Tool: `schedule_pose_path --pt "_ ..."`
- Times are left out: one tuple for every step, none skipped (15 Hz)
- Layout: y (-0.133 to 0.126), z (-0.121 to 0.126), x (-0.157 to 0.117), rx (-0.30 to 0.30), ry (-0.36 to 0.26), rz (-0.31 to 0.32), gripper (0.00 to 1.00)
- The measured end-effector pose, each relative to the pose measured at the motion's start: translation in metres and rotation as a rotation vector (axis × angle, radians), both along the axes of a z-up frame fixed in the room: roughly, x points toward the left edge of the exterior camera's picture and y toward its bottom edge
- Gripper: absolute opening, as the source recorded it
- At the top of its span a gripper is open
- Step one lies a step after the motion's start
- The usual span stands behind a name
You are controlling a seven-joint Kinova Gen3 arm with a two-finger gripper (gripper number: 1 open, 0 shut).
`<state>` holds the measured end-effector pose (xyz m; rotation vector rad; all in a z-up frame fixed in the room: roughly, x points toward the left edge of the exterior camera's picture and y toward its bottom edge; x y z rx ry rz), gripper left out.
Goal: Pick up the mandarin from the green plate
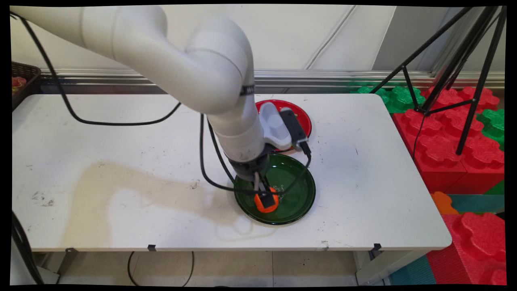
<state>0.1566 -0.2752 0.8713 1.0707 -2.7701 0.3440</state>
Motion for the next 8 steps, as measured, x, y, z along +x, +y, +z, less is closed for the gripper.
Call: schedule_pose_path --pt "-0.001 -0.007 -0.002 0.002 -0.002 0.0 1.0" --pt "-0.002 -0.011 -0.003 0.004 -0.003 0.0 1.0" --pt "-0.003 -0.017 -0.004 0.006 -0.005 0.0 1.0" --pt "-0.003 -0.022 -0.005 0.008 -0.005 -0.001 1.0" --pt "-0.004 -0.027 -0.006 0.011 -0.006 -0.003 1.0" --pt "-0.005 -0.031 -0.007 0.012 -0.006 -0.005 1.0" --pt "-0.006 -0.036 -0.008 0.014 -0.006 -0.008 1.0" --pt "-0.006 -0.039 -0.008 0.015 -0.006 -0.01 1.0"
